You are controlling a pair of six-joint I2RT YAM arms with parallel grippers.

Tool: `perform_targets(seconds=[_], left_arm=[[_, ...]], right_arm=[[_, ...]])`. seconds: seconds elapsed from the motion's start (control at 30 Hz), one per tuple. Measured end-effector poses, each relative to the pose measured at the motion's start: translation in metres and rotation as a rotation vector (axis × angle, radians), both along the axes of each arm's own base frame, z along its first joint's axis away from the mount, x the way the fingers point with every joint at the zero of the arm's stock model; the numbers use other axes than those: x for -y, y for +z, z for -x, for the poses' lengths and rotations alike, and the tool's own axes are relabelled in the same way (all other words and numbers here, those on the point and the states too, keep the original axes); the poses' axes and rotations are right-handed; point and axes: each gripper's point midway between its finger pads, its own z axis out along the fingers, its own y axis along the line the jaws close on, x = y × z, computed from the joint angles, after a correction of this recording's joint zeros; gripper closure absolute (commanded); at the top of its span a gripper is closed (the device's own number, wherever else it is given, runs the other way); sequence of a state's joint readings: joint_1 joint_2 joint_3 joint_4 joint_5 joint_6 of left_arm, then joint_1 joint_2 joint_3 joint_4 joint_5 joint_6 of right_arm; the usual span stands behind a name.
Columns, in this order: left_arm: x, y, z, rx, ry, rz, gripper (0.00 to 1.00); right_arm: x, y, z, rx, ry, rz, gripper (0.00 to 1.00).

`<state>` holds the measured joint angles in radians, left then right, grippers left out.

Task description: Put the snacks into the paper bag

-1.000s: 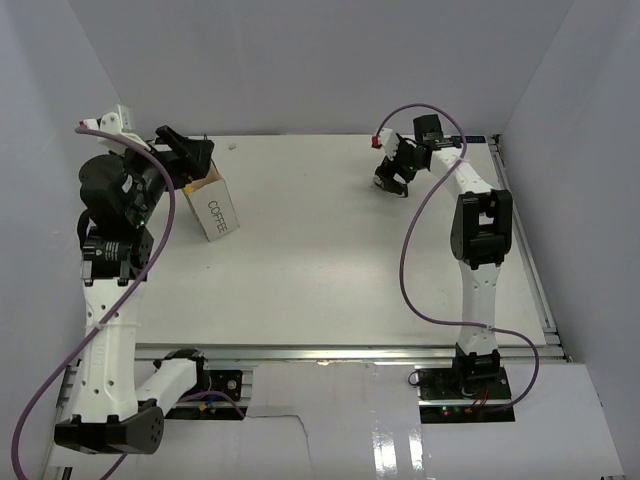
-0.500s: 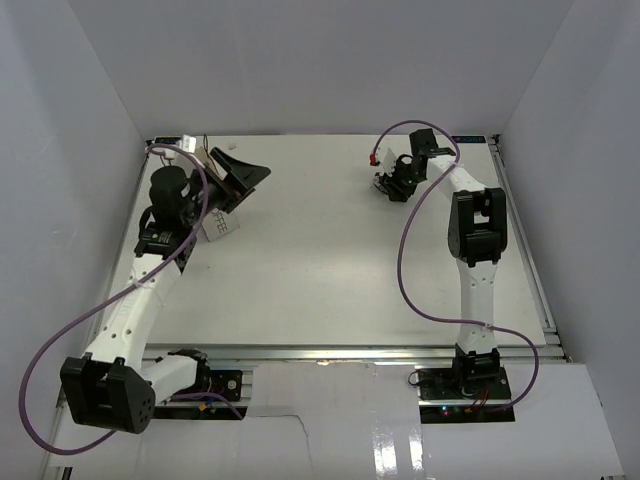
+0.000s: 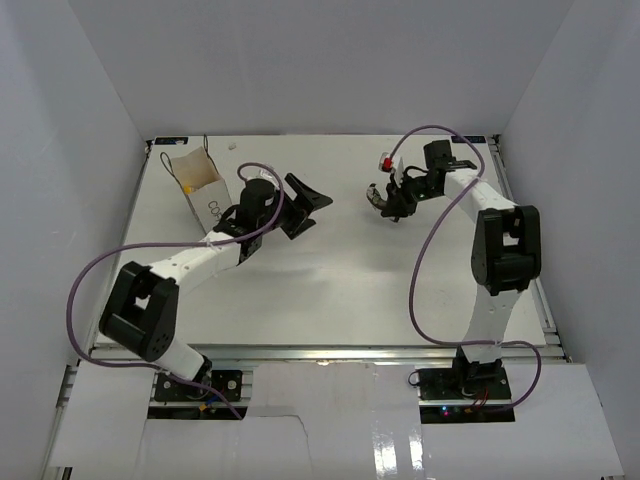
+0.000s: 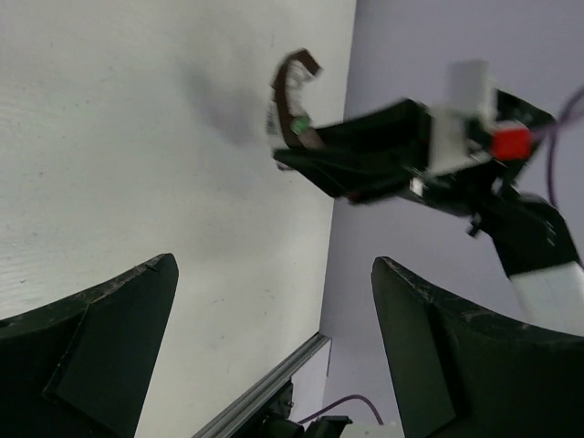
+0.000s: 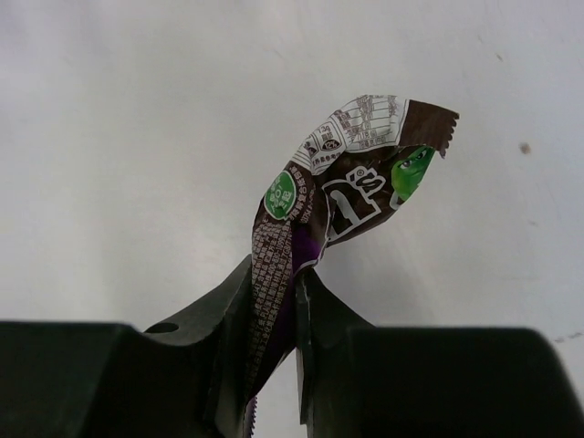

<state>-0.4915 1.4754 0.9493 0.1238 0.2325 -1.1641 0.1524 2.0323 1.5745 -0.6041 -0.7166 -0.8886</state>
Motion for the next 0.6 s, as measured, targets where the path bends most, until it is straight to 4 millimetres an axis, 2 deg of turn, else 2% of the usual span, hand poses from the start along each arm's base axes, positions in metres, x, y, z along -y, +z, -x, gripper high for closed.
perform_targets(seconds=[0.13,0.23,0.3,0.4,0.5,0.6], left_arm=[[0.018,-0.035,-0.012,-0.081,0.001,-0.005,0.02],[0.032,-0.045,-0.021,-0.101,-0.009,0.002,0.02],[0.041,-0.045,-0.024,-0.097,-0.023,0.014,0.02],[0.05,-0.041,-0.025,-0.084,-0.042,0.038,0.02],[0.054,-0.034,-0.024,-0.069,-0.052,0.06,0.02],[0.054,-0.03,-0.024,-0.057,-0.053,0.075,0.02]], right_arm=[[-0.02,0.05,0.049,-0.009,0.063,-0.164,0.8],[-0.033,0.072,0.081,-0.017,0.109,-0.238,0.8],[-0.043,0.077,0.1,-0.035,0.136,-0.266,0.8],[-0.057,0.072,0.122,-0.082,0.165,-0.287,0.8],[-0.067,0.064,0.134,-0.129,0.171,-0.294,0.81],[-0.071,0.062,0.135,-0.147,0.161,-0.3,0.81]])
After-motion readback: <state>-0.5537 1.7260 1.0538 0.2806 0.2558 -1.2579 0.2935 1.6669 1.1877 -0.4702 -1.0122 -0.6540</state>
